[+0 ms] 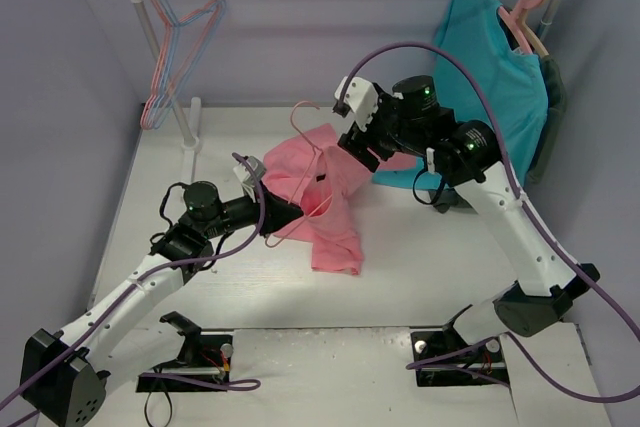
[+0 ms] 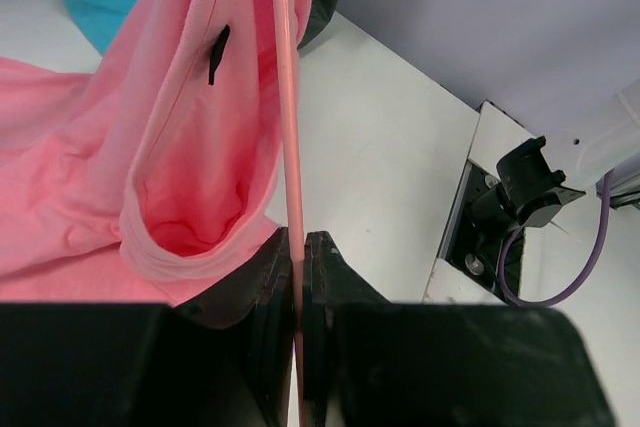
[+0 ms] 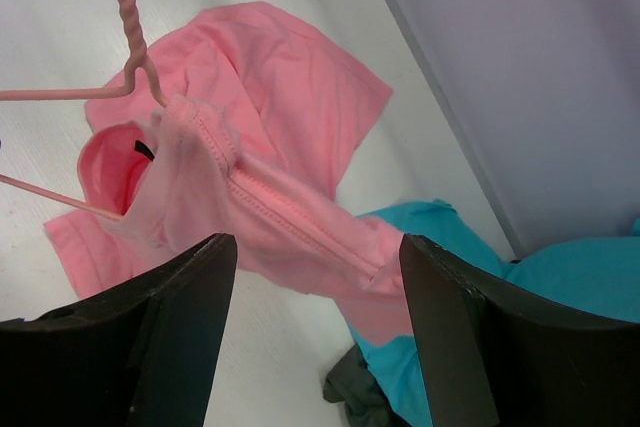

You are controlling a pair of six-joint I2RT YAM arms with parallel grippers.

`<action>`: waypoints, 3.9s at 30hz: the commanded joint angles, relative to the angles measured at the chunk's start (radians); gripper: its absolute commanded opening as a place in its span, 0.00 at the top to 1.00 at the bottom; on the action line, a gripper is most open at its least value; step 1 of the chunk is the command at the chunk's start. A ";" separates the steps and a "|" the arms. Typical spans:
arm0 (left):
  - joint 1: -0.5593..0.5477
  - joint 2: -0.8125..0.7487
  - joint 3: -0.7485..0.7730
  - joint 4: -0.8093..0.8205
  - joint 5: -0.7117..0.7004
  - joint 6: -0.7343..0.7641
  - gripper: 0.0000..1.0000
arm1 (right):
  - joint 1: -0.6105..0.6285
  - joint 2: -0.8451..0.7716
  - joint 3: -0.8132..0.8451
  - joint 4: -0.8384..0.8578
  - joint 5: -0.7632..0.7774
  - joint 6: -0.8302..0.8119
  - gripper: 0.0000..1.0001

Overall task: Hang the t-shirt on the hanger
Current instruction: Place tshirt on hanger

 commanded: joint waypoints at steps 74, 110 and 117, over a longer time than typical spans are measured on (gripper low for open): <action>-0.304 0.449 0.500 -0.373 -0.858 -0.466 0.44 | 0.039 -0.205 -0.425 0.402 0.260 0.056 1.00; 0.127 0.507 0.883 -0.835 -0.798 -0.161 0.94 | 0.033 -0.338 -0.526 0.322 0.329 -0.039 1.00; 0.071 0.526 1.031 -0.956 -0.761 -0.106 0.94 | 0.035 -0.279 -0.494 0.377 0.334 -0.016 1.00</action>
